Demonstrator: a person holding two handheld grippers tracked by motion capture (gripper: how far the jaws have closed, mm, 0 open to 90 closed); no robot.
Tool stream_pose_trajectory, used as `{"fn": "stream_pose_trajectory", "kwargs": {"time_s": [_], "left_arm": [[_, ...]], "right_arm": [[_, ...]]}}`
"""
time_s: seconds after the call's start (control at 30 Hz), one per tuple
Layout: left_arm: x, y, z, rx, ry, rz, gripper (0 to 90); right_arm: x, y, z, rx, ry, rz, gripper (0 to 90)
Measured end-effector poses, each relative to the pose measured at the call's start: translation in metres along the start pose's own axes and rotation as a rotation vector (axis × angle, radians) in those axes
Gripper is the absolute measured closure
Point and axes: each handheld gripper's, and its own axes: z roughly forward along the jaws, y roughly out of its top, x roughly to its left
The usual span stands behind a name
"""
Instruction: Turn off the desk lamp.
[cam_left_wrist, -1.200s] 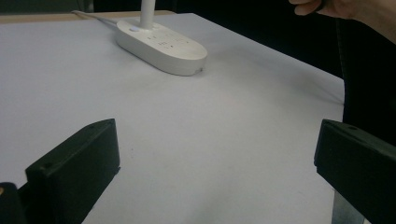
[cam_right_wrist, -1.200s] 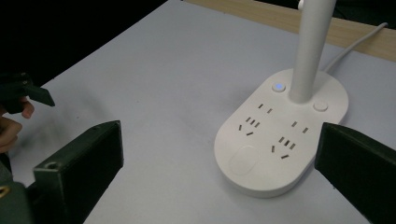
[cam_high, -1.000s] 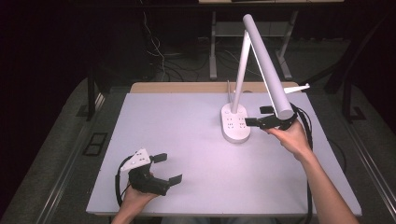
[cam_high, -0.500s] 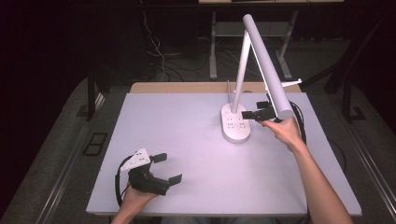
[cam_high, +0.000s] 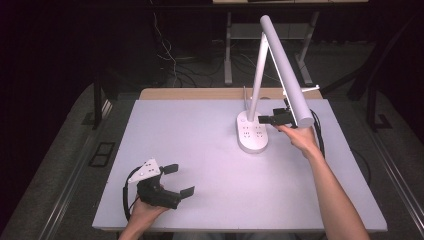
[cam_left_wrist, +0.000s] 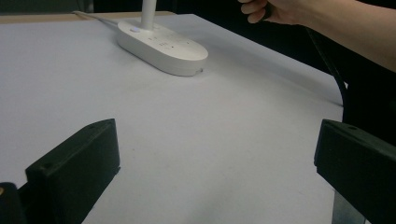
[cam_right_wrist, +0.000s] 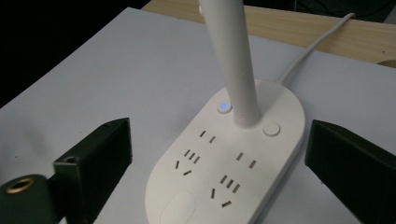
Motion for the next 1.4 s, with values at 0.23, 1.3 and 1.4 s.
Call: {"fn": "stream_pose_trajectory", "kwargs": {"time_s": [0.23,1.3,1.4], "left_arm": [[0.000,0.000,0.000,0.000,-0.002,-0.001,0.0],[0.000,0.000,0.001,0.009,-0.004,0.006,0.0],[0.000,0.000,0.001,0.008,-0.006,0.005,0.0]], "right_arm": [[-0.009,-0.001,0.004,-0.016,-0.009,0.022,35.3],[-0.033,0.010,0.054,0.087,-0.093,0.095,90.0],[-0.035,0.008,0.059,0.098,-0.097,0.098,90.0]]}}
